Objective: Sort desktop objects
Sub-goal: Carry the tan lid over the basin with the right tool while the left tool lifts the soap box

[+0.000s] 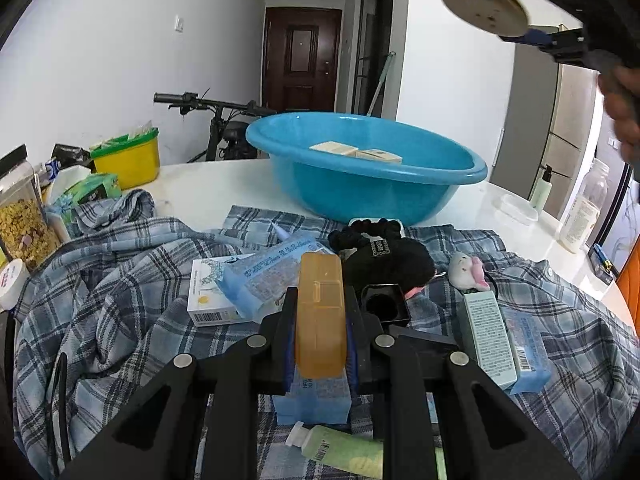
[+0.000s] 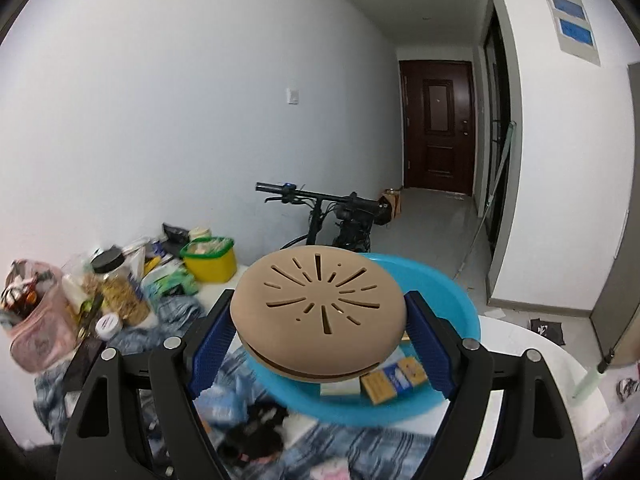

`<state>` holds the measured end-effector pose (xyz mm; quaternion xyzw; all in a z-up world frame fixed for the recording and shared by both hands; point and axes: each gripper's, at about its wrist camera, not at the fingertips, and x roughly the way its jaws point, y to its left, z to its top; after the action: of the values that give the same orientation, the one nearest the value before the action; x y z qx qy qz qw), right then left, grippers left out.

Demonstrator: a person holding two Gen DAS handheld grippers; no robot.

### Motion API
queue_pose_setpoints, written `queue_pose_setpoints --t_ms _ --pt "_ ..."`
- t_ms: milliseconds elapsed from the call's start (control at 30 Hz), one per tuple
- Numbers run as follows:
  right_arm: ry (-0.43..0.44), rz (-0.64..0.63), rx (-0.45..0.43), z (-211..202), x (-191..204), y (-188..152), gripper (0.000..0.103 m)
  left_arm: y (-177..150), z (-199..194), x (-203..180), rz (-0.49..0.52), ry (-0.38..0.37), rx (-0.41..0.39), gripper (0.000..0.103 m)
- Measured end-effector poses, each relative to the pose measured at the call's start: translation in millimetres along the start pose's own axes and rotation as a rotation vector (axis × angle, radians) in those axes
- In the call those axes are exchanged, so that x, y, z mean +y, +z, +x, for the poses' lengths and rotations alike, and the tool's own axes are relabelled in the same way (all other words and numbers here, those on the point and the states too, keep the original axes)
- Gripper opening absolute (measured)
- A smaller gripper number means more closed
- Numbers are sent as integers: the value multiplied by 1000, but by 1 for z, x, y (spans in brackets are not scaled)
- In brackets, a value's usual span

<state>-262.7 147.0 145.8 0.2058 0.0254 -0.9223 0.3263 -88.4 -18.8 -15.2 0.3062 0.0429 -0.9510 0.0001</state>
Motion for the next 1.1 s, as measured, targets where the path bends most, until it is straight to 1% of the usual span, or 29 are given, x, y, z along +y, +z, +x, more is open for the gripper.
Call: queue_pose_setpoints --t_ms 100,267,367,533,633,800,900,1000,1100 --pt "19 20 18 24 -10 0 81 0 -1 1 -7 -1 -5 21" --pt "96 44 46 55 -17 -10 81 0 2 0 1 1 11 21" --pt "94 56 84 68 -23 -17 81 0 2 1 -4 2 9 21" --pt "120 95 114 77 -33 -24 81 0 4 2 -7 7 18 21" --pt "136 106 115 76 -36 -25 81 -1 4 3 -9 4 21 21" --pt "143 108 110 73 -38 -23 81 2 4 -2 30 23 30 21" --pt "153 115 102 69 -40 -21 81 17 -6 -6 48 21 -2 21" --pt "166 120 94 65 -40 -21 81 43 -14 -8 80 32 -38 21" --pt "171 117 89 63 -40 -19 81 77 -24 -7 108 50 -89 21"
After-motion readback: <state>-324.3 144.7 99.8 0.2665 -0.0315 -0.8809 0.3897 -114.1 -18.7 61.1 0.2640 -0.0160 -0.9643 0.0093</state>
